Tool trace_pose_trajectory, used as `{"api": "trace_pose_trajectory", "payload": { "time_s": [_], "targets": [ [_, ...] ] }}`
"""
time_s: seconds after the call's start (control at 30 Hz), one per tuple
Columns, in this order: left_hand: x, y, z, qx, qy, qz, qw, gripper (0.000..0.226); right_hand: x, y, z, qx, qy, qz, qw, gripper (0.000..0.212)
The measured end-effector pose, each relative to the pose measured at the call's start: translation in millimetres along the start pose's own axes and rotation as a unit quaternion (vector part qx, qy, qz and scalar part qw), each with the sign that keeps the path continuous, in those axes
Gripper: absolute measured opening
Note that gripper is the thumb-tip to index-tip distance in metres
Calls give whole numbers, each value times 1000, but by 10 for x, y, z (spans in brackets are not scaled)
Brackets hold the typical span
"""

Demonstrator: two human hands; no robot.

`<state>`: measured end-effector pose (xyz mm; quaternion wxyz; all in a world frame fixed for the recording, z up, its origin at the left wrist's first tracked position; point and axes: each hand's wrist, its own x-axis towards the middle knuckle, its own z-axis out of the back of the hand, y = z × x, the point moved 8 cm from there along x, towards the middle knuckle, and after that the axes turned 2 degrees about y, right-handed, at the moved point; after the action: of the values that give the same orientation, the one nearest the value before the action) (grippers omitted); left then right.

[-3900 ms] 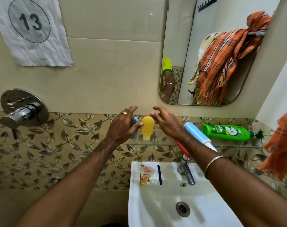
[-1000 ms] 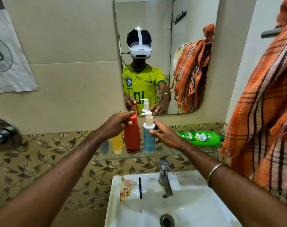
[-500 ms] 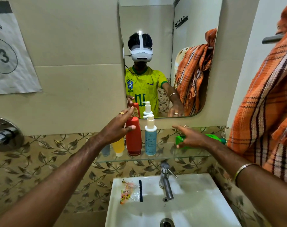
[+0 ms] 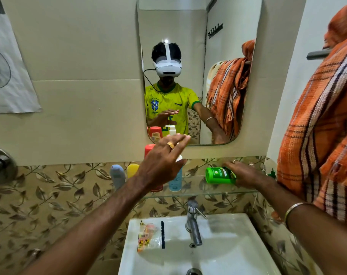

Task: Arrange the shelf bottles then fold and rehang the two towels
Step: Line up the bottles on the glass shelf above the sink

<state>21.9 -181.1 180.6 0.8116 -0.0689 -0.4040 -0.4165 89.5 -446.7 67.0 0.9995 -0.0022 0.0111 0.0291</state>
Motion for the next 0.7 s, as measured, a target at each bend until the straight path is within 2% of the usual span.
{"api": "trace_pose_trajectory", "payload": {
  "time_s": [0.13, 0.23, 0.37, 0.47, 0.6, 0.7],
  "targets": [
    [32, -326, -199, -19, 14, -34, 999, 66, 23, 22, -21, -68, -15, 13, 998, 82],
    [39, -478, -423, -51, 53, -25, 997, 70, 18, 70, -70, -94, -27, 30, 995, 87],
    [91, -579, -793, -99, 163, 70, 979, 79, -17, 168, -15, -133, -42, 57, 989, 96],
    [92, -600, -1118, -106, 235, 145, 955, 91, -34, 291, 127, -187, -89, 106, 973, 90],
    [44, -495, -1434, -141, 250, 250, 925, 98, -71, 500, 273, -254, -166, 197, 932, 78],
    [-54, -478, -1535, -140, 219, 297, 919, 94, -137, 643, 318, -287, -202, 251, 902, 75]
  ]
}}
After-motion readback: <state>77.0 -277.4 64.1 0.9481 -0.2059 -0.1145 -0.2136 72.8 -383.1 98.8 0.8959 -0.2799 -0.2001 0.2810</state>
